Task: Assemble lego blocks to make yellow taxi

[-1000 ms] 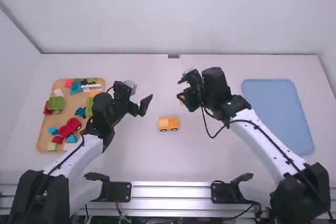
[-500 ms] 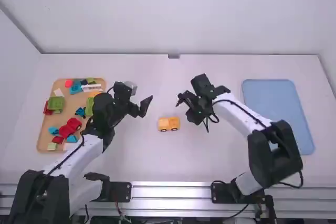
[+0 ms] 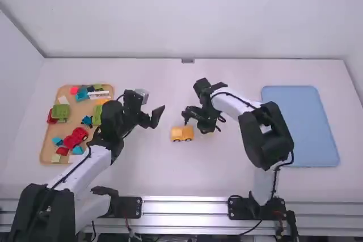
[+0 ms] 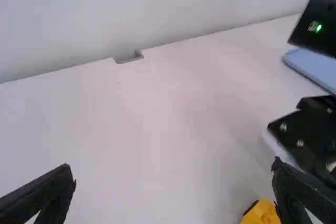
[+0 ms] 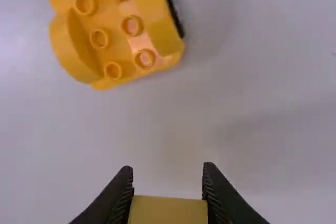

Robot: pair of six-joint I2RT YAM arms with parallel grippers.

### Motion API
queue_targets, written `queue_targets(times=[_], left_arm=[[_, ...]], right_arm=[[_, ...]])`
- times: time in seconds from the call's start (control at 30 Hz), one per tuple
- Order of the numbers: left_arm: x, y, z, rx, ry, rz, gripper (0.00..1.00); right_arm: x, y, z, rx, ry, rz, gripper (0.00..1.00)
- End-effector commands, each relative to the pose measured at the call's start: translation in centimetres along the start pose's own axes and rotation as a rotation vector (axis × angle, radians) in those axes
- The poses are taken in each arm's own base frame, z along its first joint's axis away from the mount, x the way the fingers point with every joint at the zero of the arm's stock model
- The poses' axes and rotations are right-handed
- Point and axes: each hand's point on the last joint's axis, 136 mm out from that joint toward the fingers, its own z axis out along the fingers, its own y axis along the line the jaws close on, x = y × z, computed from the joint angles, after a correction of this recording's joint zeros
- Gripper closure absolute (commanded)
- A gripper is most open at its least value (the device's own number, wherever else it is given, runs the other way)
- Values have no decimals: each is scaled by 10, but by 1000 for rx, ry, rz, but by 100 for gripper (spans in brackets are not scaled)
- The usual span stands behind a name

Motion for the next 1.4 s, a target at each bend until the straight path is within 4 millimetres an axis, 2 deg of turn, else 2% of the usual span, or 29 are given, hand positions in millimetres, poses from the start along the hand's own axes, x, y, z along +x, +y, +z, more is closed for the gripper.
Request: queue_targets(times=[0.0, 0.2, 0.23, 0.27, 0.3, 0.33, 0.43, 0.5, 0.67, 0.73, 0.8, 0.87, 0.93, 0.97, 1.03, 1.07, 1.1, 1.23, 1.27, 1.37], left_arm=[[0, 1, 1, -5, 1, -3, 1], [1, 1, 1, -5, 3, -4, 1], [1, 1, 1, -5, 4, -4, 1], [2, 1, 1, -5, 6, -5, 1], [2, 1, 1, -5, 6, -5, 1], [2, 1, 1, -5, 7, -5, 1], [2, 1, 1, -5, 7, -5, 1], [2, 1, 1, -4, 6, -5, 1], [6, 1, 0, -5, 22, -12, 1], [7, 3, 0, -16, 29, -15, 1], [12, 12, 0, -71, 47, -21, 1], [16, 21, -1, -125, 62, -32, 1], [23, 31, -3, -191, 86, -76, 1], [24, 32, -4, -198, 90, -84, 1], [30, 40, -6, -247, 110, -134, 1], [34, 42, -7, -262, 123, -156, 1], [34, 42, -7, -262, 123, -156, 1], [47, 39, -9, -268, 158, -298, 1], [48, 36, -8, -251, 163, -291, 1], [43, 10, -3, -77, 165, -123, 1]], right_arm=[[-2, -3, 5, 21, 37, -70, 100], [-4, -1, 24, 3, 64, -85, 100], [-4, -1, 25, -1, 63, -85, 97], [-4, 0, 25, -2, 63, -85, 84], [-4, -1, 25, -2, 63, -85, 75], [-5, -1, 24, 0, 63, -85, 57], [-9, -4, 18, 7, 55, -64, 44], [-14, -7, 10, 9, 46, -44, 2], [-37, -9, -27, -13, -38, -47, 2], [-39, -8, -42, -23, -72, -79, 2], [-38, -5, -70, -13, -141, -120, 2], [-37, -6, -88, 1, -198, -138, 2], [-37, -8, -111, 7, -356, -203, 2], [-36, -8, -113, 4, -381, -219, 2], [-30, -6, -123, -2, -555, -316, 2], [-24, -9, -122, -6, -652, -312, 2], [-24, -9, -122, -6, -652, -312, 2], [2, -28, -89, 28, -750, -230, 2], [8, -28, -80, 32, -761, -218, 2], [15, -24, -68, 30, -767, -215, 2]])
